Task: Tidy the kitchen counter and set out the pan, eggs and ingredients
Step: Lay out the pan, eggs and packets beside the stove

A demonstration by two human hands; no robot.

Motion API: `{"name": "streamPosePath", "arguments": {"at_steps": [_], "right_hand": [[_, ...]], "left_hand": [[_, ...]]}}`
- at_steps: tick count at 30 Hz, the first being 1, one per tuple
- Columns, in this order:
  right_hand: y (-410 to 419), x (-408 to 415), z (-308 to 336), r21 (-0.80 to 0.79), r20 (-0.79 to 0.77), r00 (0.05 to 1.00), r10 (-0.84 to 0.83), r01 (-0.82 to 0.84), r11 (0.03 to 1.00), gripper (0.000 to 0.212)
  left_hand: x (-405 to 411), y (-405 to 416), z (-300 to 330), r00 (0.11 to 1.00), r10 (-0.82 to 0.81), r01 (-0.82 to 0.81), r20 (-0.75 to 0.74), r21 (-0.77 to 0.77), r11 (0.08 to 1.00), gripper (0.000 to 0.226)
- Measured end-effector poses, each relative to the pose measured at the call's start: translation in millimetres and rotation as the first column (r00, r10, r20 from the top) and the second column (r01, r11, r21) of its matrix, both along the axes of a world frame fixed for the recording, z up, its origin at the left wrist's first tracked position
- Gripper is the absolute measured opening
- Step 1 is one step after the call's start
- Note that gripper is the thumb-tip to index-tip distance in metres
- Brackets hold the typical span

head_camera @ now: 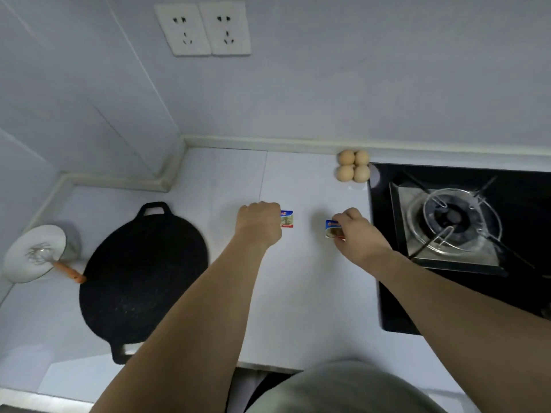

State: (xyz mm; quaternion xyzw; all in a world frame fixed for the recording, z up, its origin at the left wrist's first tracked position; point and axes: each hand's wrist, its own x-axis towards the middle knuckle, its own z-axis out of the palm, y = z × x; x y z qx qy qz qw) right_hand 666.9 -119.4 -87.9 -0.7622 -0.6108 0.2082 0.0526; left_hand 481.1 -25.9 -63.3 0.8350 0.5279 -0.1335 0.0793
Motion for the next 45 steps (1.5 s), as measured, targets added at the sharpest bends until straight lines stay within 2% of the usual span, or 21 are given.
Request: {"name": "streamPosePath", "arguments": {"at_steps": [5,11,15,19,22,25,28,30,33,35,37,40,45], "right_hand": [[1,28,-4,-0.008,0.032,0.999,-0.036,0.037,0.999,0.039],[24,63,-28,0.014,0.031,0.998,-0.063,0.062,0.998,0.042],[43,84,-57,0.047,-0.012,0.996,-0.084,0.084,0.995,0.046],[60,102,-83,0.148,0.002,0.992,-0.128,0.127,0.981,0.047],[68,107,-99,0.259,0.008,0.988,-0.152,0.145,0.955,0.043],[69,108,-113,0.387,-0.019,0.980,-0.197,0.189,0.903,0.037],[65,108,-119,0.432,-0.019,0.968,-0.249,0.233,0.871,0.043],[63,108,-120,0.450,-0.017,0.958,-0.287,0.264,0.853,0.051],[63,108,-122,0.445,0.045,0.937,-0.346,0.291,0.847,0.060],[64,107,-124,0.417,0.109,0.920,-0.376,0.301,0.857,0.062],[66,106,-125,0.433,0.137,0.908,-0.396,0.305,0.848,0.059],[67,107,-125,0.470,0.124,0.897,-0.424,0.323,0.821,0.051],[68,108,-125,0.453,0.149,0.900,-0.409,0.306,0.838,0.046]], "left_hand": [[44,1,-3,0.998,-0.063,0.063,-0.016,-0.047,0.997,0.026],[100,22,-26,0.990,-0.130,0.133,0.057,-0.050,0.990,0.023],[114,43,-53,0.992,-0.091,0.097,0.083,-0.069,0.993,0.023],[126,67,-77,0.990,-0.082,0.089,0.114,-0.055,0.995,0.020],[134,76,-92,0.979,-0.065,0.075,0.193,-0.048,0.996,0.013],[141,73,-106,0.946,-0.033,0.063,0.321,-0.083,0.995,0.017],[147,67,-117,0.882,0.085,0.002,0.464,-0.183,0.983,0.044],[148,59,-123,0.772,0.251,-0.108,0.584,-0.269,0.957,0.061],[149,43,-133,0.565,0.371,-0.238,0.737,-0.285,0.928,0.058],[150,36,-141,0.510,0.308,-0.267,0.803,-0.192,0.944,0.051],[150,35,-147,0.509,0.253,-0.294,0.823,-0.109,0.949,0.046],[155,38,-152,0.508,0.258,-0.326,0.822,-0.094,0.941,0.042],[157,41,-158,0.607,0.165,-0.292,0.777,0.025,0.956,0.043]]}}
